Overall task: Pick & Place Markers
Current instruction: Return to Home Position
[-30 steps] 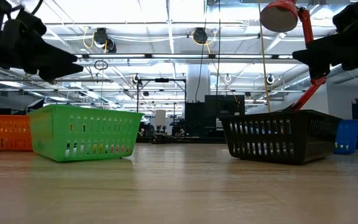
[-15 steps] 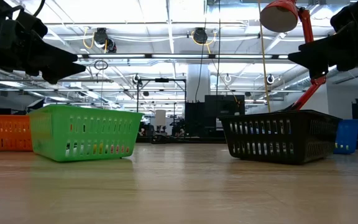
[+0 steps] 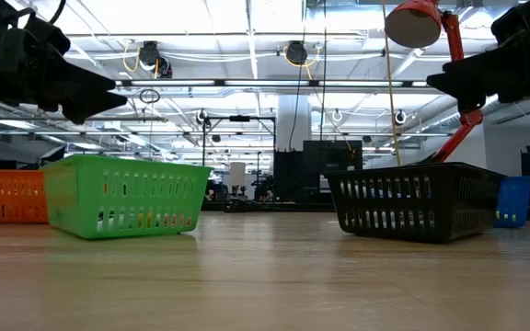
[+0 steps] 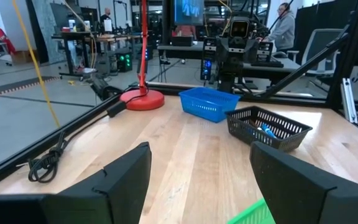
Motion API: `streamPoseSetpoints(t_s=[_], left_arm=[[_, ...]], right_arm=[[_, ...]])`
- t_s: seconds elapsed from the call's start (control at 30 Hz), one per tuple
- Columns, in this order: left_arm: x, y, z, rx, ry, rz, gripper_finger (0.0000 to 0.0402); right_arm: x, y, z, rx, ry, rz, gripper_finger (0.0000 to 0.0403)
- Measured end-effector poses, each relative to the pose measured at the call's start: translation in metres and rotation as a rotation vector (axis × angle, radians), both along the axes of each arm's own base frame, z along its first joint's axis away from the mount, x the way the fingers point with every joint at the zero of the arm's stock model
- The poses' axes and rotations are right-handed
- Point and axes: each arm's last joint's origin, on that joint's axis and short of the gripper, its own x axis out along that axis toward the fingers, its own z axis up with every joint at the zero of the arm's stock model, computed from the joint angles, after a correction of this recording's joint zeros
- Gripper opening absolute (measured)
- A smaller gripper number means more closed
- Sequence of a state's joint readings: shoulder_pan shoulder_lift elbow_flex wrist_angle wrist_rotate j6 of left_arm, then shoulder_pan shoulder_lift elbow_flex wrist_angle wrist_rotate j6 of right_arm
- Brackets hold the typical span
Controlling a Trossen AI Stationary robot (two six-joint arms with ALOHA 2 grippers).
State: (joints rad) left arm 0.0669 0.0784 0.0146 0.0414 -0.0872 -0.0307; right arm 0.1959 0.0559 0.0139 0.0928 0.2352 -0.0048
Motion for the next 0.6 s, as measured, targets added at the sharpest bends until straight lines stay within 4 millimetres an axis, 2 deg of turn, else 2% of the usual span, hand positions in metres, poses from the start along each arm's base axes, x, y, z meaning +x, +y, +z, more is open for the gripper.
streamPoseSetpoints(t_s=[0.6], left_arm=[[0.0000, 0.0000, 0.0012, 0.001, -0.013, 0.000, 0.0273]], right_arm=[[0.0000, 0.0000, 0.0006, 0.001, -0.006, 0.000, 0.0169]])
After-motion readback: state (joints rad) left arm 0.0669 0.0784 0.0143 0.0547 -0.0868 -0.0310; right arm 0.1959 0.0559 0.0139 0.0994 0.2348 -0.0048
